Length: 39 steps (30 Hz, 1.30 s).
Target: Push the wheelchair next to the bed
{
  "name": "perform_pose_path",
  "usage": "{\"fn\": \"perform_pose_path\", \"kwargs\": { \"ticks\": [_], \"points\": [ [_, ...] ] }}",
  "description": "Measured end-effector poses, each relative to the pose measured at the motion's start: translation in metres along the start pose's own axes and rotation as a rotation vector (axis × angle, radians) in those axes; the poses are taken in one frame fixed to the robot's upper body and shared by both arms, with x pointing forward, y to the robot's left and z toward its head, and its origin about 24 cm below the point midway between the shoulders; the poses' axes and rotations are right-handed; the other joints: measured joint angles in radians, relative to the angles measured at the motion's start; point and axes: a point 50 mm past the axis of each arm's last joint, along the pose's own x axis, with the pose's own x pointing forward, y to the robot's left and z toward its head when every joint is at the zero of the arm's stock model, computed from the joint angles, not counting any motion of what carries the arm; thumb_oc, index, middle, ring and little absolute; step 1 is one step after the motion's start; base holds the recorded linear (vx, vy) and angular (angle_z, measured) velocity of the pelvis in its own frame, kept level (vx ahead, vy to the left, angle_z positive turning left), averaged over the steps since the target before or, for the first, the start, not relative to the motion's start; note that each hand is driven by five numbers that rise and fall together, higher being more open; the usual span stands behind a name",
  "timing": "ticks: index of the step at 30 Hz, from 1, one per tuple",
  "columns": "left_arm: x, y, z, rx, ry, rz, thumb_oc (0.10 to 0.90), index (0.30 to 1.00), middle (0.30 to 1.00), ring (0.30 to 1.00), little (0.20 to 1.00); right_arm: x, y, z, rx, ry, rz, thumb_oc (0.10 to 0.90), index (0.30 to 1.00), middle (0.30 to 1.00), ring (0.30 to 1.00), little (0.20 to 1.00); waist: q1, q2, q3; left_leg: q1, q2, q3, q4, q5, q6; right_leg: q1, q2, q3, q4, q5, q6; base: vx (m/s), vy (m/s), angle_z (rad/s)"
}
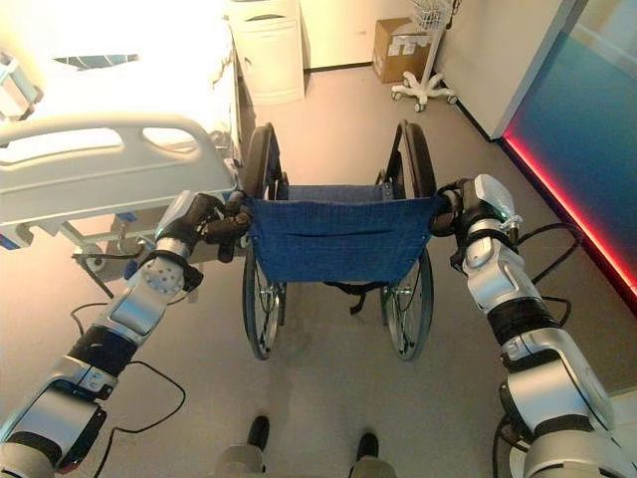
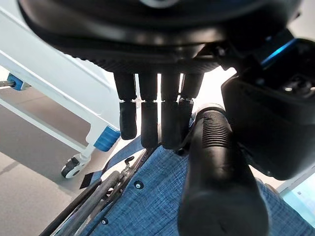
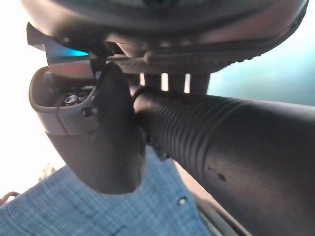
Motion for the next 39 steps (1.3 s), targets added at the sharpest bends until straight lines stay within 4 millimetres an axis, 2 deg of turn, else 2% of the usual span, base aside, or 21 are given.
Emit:
{"fn": "perform_pose_path", "kwargs": {
  "ticks": [6,9,10,12,13,15,16,17,18,19,21,23,24,26,28,30,32,35,37,38,39],
  "points": [
    [0.002,-0.002,-0.002,-0.006,0.018,-0.001,0.4,0.3,0.3,0.3,0.3,-0.002,0.007,-0.005,0.009,0.013,0.016,0.4,0.3,0.3,0.3,0.3,-0.041,-0.002,-0.004,0.006,-0.001,0.006,0.0,0.015,-0.006,0.054,0.01,-0.028,-0.035,0.001,0.001,0.05,-0.194,0.25],
    [0.005,-0.005,0.001,-0.008,0.016,-0.007,0.4,0.3,0.3,0.3,0.3,-0.002,0.007,-0.009,0.007,0.028,0.017,0.4,0.3,0.3,0.3,0.3,-0.072,-0.003,-0.004,-0.015,0.013,0.119,0.017,0.046,0.026,0.071,0.017,-0.061,-0.036,-0.015,-0.009,0.06,-0.173,0.57],
    [0.007,-0.009,0.004,0.004,0.011,-0.018,0.4,0.3,0.3,0.3,0.3,-0.001,0.007,-0.012,0.004,0.04,0.016,0.4,0.3,0.3,0.3,0.3,-0.091,-0.003,-0.003,-0.015,0.02,0.181,0.006,0.064,0.065,0.08,0.018,-0.083,-0.033,-0.021,-0.019,0.11,-0.16,0.74],
    [0.008,-0.012,0.005,0.007,0.013,-0.028,0.4,0.3,0.3,0.3,0.3,-0.001,0.008,-0.014,0.002,0.047,0.02,0.4,0.3,0.3,0.3,0.3,-0.093,0.002,-0.004,-0.013,0.047,0.258,0.009,0.055,0.099,0.082,0.03,-0.106,-0.021,-0.034,-0.026,0.15,-0.157,0.37],
    [0.007,-0.013,0.002,0.008,0.018,-0.03,0.4,0.3,0.3,0.3,0.3,-0.001,0.009,-0.015,-0.002,0.049,0.024,0.4,0.3,0.3,0.3,0.3,-0.089,-0.01,0.002,-0.017,0.039,0.246,0.047,0.017,0.086,0.076,0.016,-0.101,-0.009,-0.048,-0.029,0.2,-0.134,-0.06],
    [0.001,-0.017,-0.006,0.015,0.032,-0.043,0.4,0.3,0.3,0.3,0.3,-0.001,0.01,-0.014,-0.026,0.04,0.028,0.4,0.3,0.3,0.3,0.3,-0.075,-0.005,-0.002,-0.009,-0.063,0.168,0.1,-0.044,0.04,0.077,-0.001,-0.07,0.001,-0.052,-0.024,0.21,-0.121,-0.29],
    [-0.001,-0.022,-0.005,0.004,0.023,-0.055,0.4,0.3,0.3,0.3,0.3,-0.001,0.006,-0.015,-0.044,0.039,0.018,0.4,0.3,0.3,0.3,0.3,-0.051,-0.007,-0.004,0.018,-0.153,0.104,0.087,-0.073,0.076,0.066,-0.018,-0.034,0.001,-0.047,-0.016,0.22,-0.113,-0.73],
    [-0.005,-0.019,-0.01,0.008,0.029,-0.057,0.4,0.3,0.3,0.3,0.3,-0.001,0.009,-0.012,-0.054,0.031,0.02,0.4,0.3,0.3,0.3,0.3,-0.008,-0.004,-0.002,0.036,-0.153,0.094,0.097,-0.074,0.088,0.057,0.002,-0.017,0.028,-0.046,-0.017,0.24,-0.129,-0.96],
    [-0.007,-0.017,-0.013,0.006,0.033,-0.054,0.4,0.3,0.3,0.3,0.3,0.0,0.015,-0.011,-0.053,0.042,0.029,0.4,0.3,0.3,0.3,0.3,0.015,-0.009,0.011,0.017,-0.139,0.101,0.19,-0.104,0.051,0.035,0.045,-0.024,0.103,-0.064,-0.067,0.16,-0.027,-1.04],
    [-0.006,-0.004,-0.013,0.03,0.025,-0.028,0.4,0.3,0.3,0.3,0.3,0.0,0.029,-0.008,-0.049,0.053,0.071,0.4,0.3,0.3,0.3,0.3,0.056,-0.09,0.018,-0.125,-0.189,0.044,0.424,-0.151,-0.017,0.042,0.056,0.052,0.081,-0.095,-0.108,0.12,0.008,-0.91],
    [-0.009,-0.004,-0.011,0.037,0.019,-0.029,0.4,0.3,0.3,0.3,0.3,0.001,0.027,-0.01,-0.037,0.057,0.082,0.4,0.3,0.3,0.3,0.3,0.109,-0.105,0.022,-0.165,-0.247,0.027,0.312,-0.148,0.006,0.034,0.06,0.108,0.062,-0.084,-0.1,0.17,0.037,-0.9],
    [-0.012,-0.009,-0.017,0.027,0.038,-0.046,0.4,0.3,0.3,0.3,0.3,0.001,0.028,-0.008,-0.045,0.042,0.087,0.4,0.3,0.3,0.3,0.3,0.115,-0.044,0.017,-0.165,-0.254,0.025,0.247,-0.131,0.034,0.055,0.104,0.115,0.066,-0.09,-0.101,0.19,-0.006,-0.59],
    [-0.013,-0.01,-0.019,0.019,0.042,-0.051,0.4,0.3,0.3,0.3,0.3,0.0,0.028,-0.008,-0.051,0.04,0.087,0.4,0.3,0.3,0.3,0.3,0.12,-0.012,0.007,-0.163,-0.254,0.018,0.239,-0.121,0.066,0.06,0.124,0.116,0.071,-0.095,-0.096,0.17,-0.034,-0.35],
    [-0.012,-0.008,-0.019,0.011,0.035,-0.044,0.4,0.3,0.3,0.3,0.3,0.0,0.028,-0.01,-0.043,0.045,0.088,0.4,0.3,0.3,0.3,0.3,0.121,-0.021,-0.002,-0.148,-0.259,0.03,0.2,-0.12,0.066,0.063,0.113,0.122,0.061,-0.097,-0.092,0.19,-0.121,-0.16],
    [-0.008,-0.005,-0.02,0.017,0.042,-0.036,0.4,0.3,0.3,0.3,0.3,-0.001,0.034,-0.01,-0.028,0.05,0.098,0.4,0.3,0.3,0.3,0.3,0.11,-0.053,-0.006,-0.122,-0.273,0.032,0.132,-0.116,0.068,0.06,0.09,0.111,0.064,-0.101,-0.099,0.13,-0.177,0.08],
    [-0.004,-0.001,-0.016,0.024,0.039,-0.026,0.4,0.3,0.3,0.3,0.3,-0.002,0.038,-0.011,-0.004,0.059,0.1,0.4,0.3,0.3,0.3,0.3,0.108,-0.07,-0.012,-0.113,-0.275,0.032,0.104,-0.081,0.08,0.05,0.08,0.111,0.069,-0.109,-0.082,0.08,-0.201,-0.06],
    [0.0,0.003,-0.014,0.03,0.037,-0.012,0.4,0.3,0.3,0.3,0.3,-0.001,0.04,-0.009,0.006,0.044,0.1,0.4,0.3,0.3,0.3,0.3,0.109,-0.072,-0.015,-0.116,-0.275,0.022,0.103,-0.08,0.081,0.053,0.079,0.112,0.049,-0.107,-0.079,0.07,-0.277,-0.15],
    [0.006,0.008,-0.011,0.032,0.036,0.002,0.4,0.3,0.3,0.3,0.3,0.001,0.036,-0.003,0.012,0.028,0.084,0.4,0.3,0.3,0.3,0.3,0.093,-0.043,-0.014,-0.127,-0.271,-0.033,0.104,-0.031,0.146,0.046,0.06,0.151,0.055,-0.103,-0.073,0.11,-0.367,0.1],
    [0.008,0.011,-0.012,0.035,0.043,0.008,0.4,0.3,0.3,0.3,0.3,0.002,0.035,-0.001,0.02,0.021,0.072,0.4,0.3,0.3,0.3,0.3,0.077,-0.039,-0.017,-0.145,-0.255,-0.038,0.095,-0.023,0.137,0.029,0.0,0.176,0.074,-0.099,-0.067,0.2,-0.49,0.32],
    [0.01,0.014,-0.008,0.037,0.03,0.018,0.4,0.3,0.3,0.3,0.3,0.002,0.034,0.001,0.028,0.015,0.063,0.4,0.3,0.3,0.3,0.3,0.078,-0.042,-0.017,-0.151,-0.238,-0.037,0.071,-0.029,0.106,0.02,-0.018,0.17,0.037,-0.079,-0.049,0.21,-0.477,0.21],
    [0.011,0.02,-0.005,0.044,0.022,0.032,0.4,0.3,0.3,0.3,0.3,0.002,0.036,0.004,0.037,0.011,0.062,0.4,0.3,0.3,0.3,0.3,0.069,-0.063,-0.022,-0.159,-0.236,-0.025,0.069,-0.055,0.065,0.02,-0.043,0.173,-0.019,-0.071,-0.038,0.26,-0.59,0.38]
  ]
}}
